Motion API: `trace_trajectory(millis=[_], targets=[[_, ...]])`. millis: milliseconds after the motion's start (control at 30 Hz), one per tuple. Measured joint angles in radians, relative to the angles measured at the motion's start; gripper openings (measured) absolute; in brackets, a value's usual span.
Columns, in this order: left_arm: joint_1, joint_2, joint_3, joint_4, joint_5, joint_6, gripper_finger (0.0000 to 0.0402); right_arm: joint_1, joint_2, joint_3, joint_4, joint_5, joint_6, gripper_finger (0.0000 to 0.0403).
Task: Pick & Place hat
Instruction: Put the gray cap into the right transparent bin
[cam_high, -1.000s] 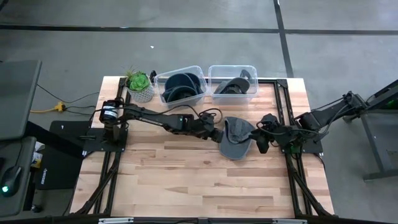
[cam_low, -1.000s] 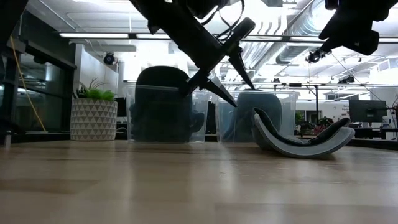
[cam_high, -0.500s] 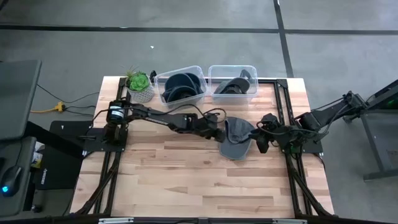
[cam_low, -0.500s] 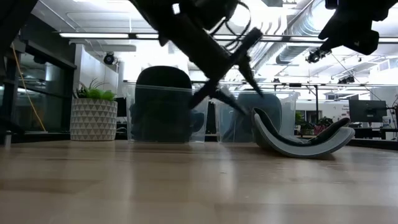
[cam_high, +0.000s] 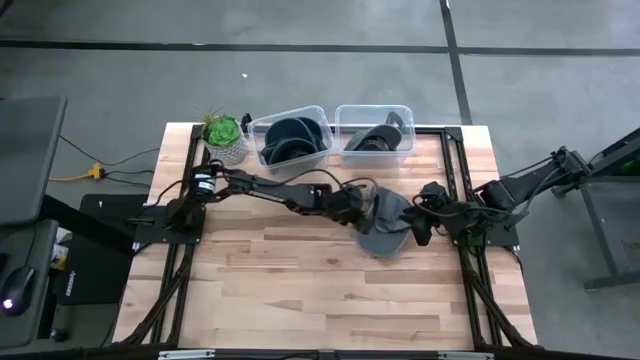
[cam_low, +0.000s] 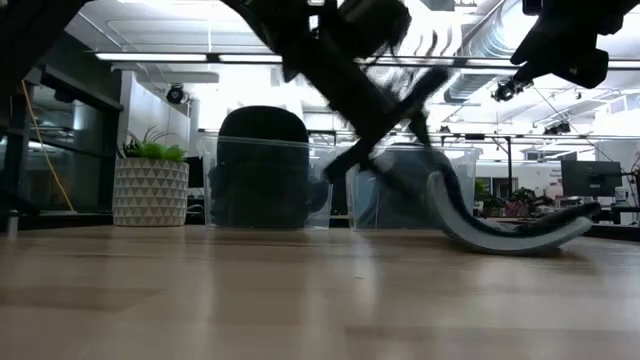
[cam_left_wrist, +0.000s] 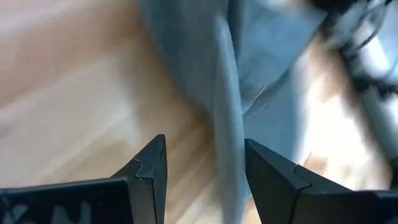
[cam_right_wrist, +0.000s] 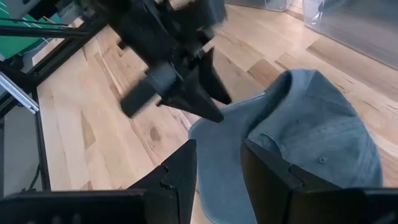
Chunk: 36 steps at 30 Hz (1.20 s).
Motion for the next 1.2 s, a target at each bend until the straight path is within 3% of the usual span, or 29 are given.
trace_trajectory(millis=[467,1200], targets=[[0.0,0.018,0.024,0.004,0.095,0.05,0.0156,0.002,0.034,0.0,0.008,0.016,0.004,0.0119],[0.0,0.056,0.022,0.022,0.147,0.091,0.0156,0.002,0.038,0.0,0.045,0.039,0.004,0.0119]])
